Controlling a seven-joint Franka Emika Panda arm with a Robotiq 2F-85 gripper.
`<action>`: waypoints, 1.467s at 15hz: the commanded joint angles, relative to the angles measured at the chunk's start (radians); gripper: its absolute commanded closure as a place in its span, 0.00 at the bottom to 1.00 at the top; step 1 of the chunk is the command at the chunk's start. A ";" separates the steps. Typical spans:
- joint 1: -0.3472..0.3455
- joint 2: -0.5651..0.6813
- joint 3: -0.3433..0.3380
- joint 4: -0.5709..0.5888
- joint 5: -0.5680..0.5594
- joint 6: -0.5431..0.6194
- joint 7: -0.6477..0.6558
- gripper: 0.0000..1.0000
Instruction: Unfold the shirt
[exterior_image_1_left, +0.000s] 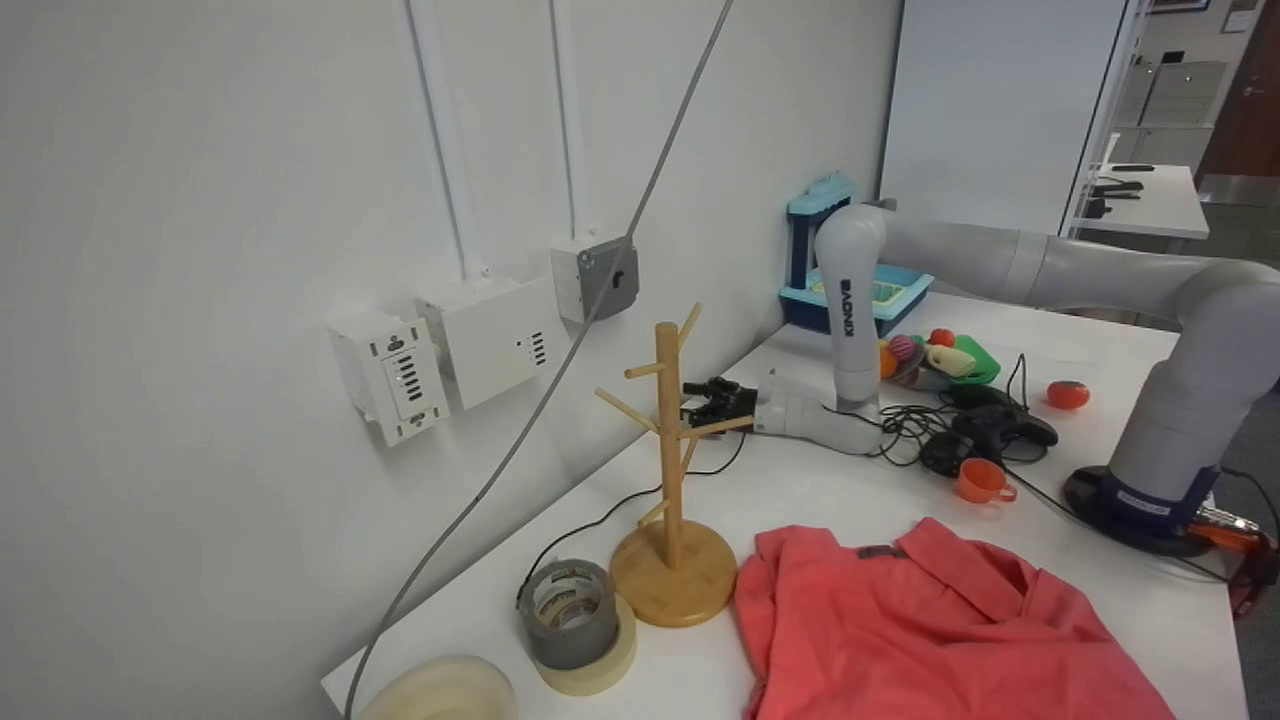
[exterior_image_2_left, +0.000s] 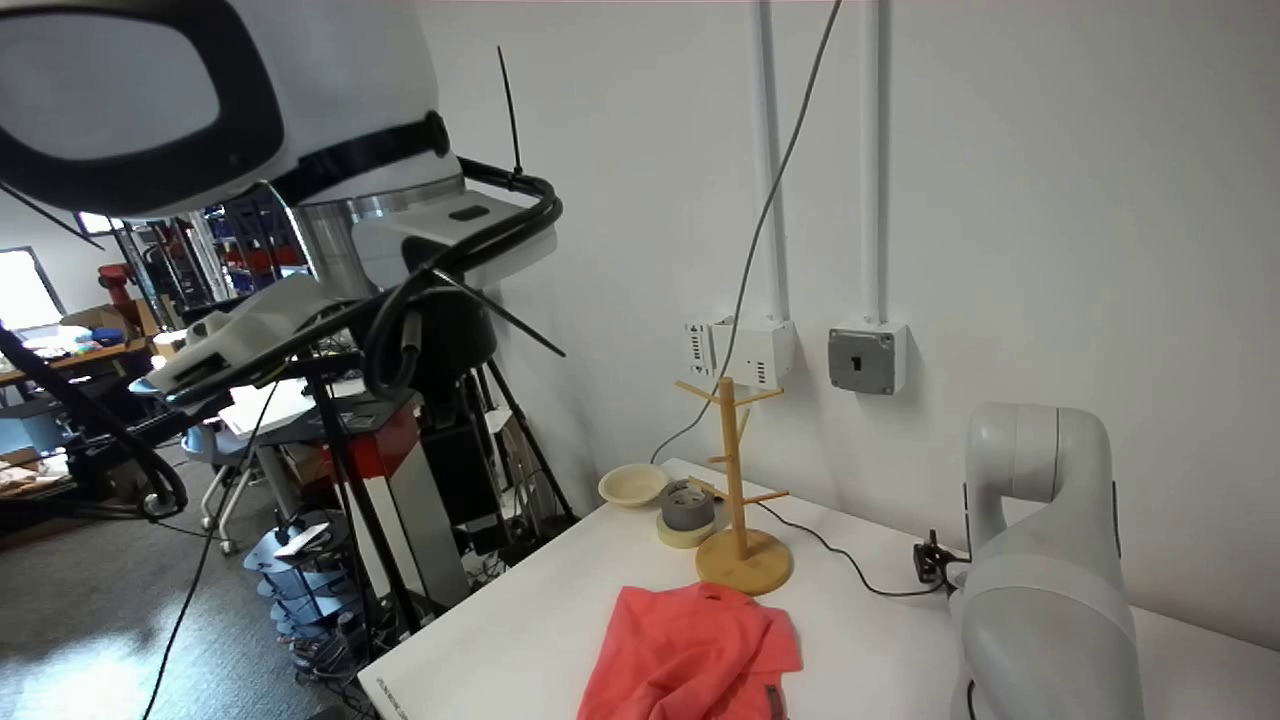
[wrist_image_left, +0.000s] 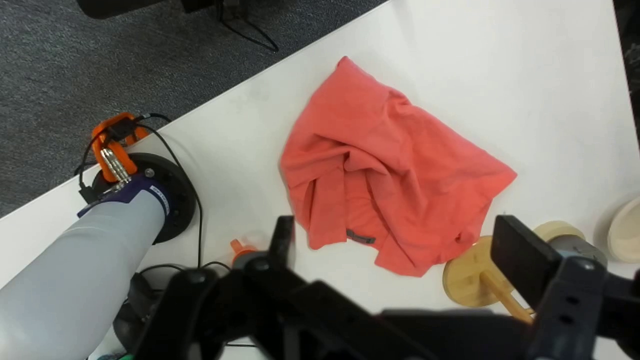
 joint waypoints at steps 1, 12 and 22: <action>-0.018 0.001 0.016 -0.001 0.002 0.004 0.005 0.00; -0.028 0.253 -0.015 0.056 -0.012 0.190 -0.021 0.00; -0.019 0.365 0.012 0.045 -0.022 0.263 0.020 0.00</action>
